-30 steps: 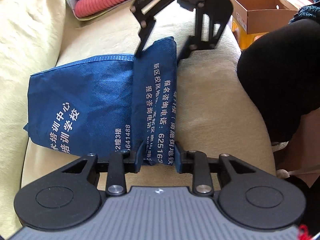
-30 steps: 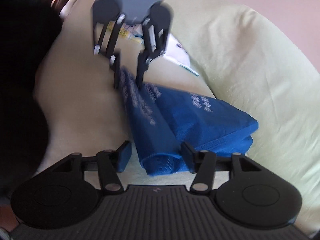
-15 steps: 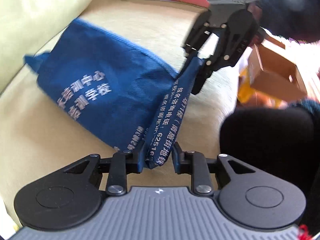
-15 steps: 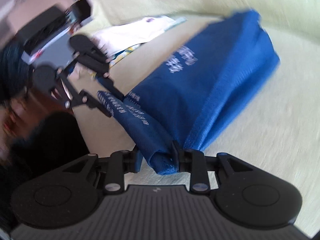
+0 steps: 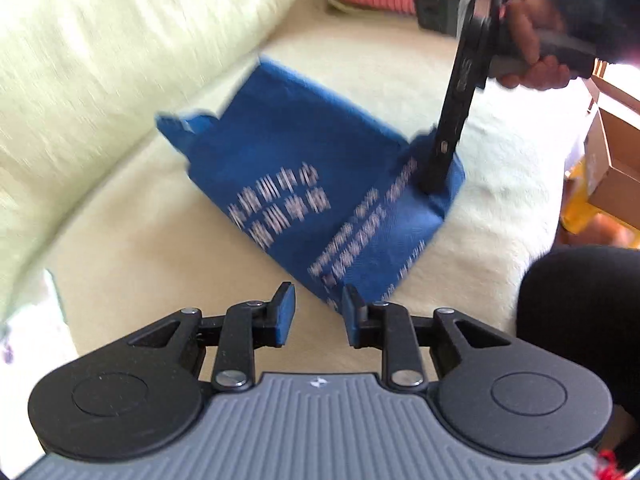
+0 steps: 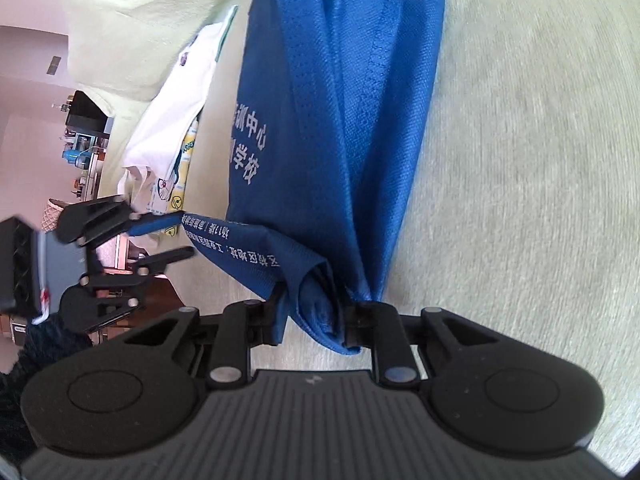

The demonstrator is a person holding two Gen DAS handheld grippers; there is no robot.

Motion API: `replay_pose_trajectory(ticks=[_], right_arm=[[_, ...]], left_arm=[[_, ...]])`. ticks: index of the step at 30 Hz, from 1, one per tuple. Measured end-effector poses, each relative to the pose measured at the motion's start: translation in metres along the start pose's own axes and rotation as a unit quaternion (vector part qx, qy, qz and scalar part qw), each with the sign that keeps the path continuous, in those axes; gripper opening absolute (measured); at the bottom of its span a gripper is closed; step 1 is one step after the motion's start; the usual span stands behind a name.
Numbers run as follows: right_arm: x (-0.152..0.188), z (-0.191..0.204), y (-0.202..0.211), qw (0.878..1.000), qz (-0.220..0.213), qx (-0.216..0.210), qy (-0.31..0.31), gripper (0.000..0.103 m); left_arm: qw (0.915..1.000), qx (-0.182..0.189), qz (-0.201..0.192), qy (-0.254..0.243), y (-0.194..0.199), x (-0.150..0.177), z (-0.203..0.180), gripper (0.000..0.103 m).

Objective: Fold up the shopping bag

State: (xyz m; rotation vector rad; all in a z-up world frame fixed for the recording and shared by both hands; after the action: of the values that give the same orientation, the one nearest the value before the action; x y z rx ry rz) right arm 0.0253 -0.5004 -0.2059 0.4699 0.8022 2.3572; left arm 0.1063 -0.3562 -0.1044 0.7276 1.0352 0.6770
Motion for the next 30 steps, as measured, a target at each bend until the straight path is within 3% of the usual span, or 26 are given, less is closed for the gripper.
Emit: replay_pose_trajectory(ticks=[3, 7, 11, 16, 20, 22, 25, 28, 30], right_arm=[[0.002, -0.002, -0.001, 1.000, -0.003, -0.002, -0.013, 0.017], [-0.003, -0.015, -0.001, 0.999, -0.014, -0.027, -0.044, 0.016], [-0.006, -0.028, -0.004, 0.995, -0.025, -0.056, -0.074, 0.014], [-0.002, -0.037, -0.003, 0.992, -0.037, -0.076, -0.094, 0.012], [0.007, -0.048, -0.001, 0.985, -0.067, -0.107, -0.116, 0.010], [0.010, -0.048, 0.001, 0.983, -0.082, -0.110, -0.122, 0.011], [0.020, -0.037, 0.006, 0.983, -0.132, -0.088, -0.095, 0.013], [0.036, -0.014, 0.017, 0.980, -0.195, -0.019, -0.028, 0.018], [0.054, 0.007, 0.021, 0.964, -0.256, 0.058, 0.038, 0.021]], left_arm=[[0.9989, 0.012, -0.044, -0.014, 0.004, -0.011, -0.011, 0.032], [0.9990, 0.010, -0.037, -0.024, -0.024, -0.013, -0.020, 0.032], [0.9989, 0.020, -0.041, 0.011, -0.043, -0.012, -0.014, 0.031], [0.9990, 0.019, -0.037, 0.019, -0.061, -0.010, -0.009, 0.032], [0.9938, 0.050, -0.053, 0.083, -0.072, -0.003, 0.006, 0.032], [0.9934, 0.050, -0.053, 0.089, -0.075, -0.003, 0.007, 0.032], [0.9949, 0.038, -0.043, 0.083, -0.077, -0.007, 0.004, 0.032], [0.9955, 0.033, -0.038, 0.081, -0.077, -0.009, 0.002, 0.032], [0.9955, 0.033, -0.036, 0.081, -0.078, -0.010, 0.003, 0.032]])
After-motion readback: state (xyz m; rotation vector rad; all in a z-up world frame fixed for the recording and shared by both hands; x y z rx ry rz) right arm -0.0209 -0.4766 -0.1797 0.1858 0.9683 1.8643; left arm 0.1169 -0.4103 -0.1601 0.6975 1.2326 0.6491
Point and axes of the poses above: each gripper's, at about its wrist camera, not at the fingertips, and y roughly against the way its jaws point, z to its left, x to its underside, the point moved 5 cm from there along -y, roughly the way its jaws point, and after that the axes turned 13 degrees about -y, right-handed, at the moved point
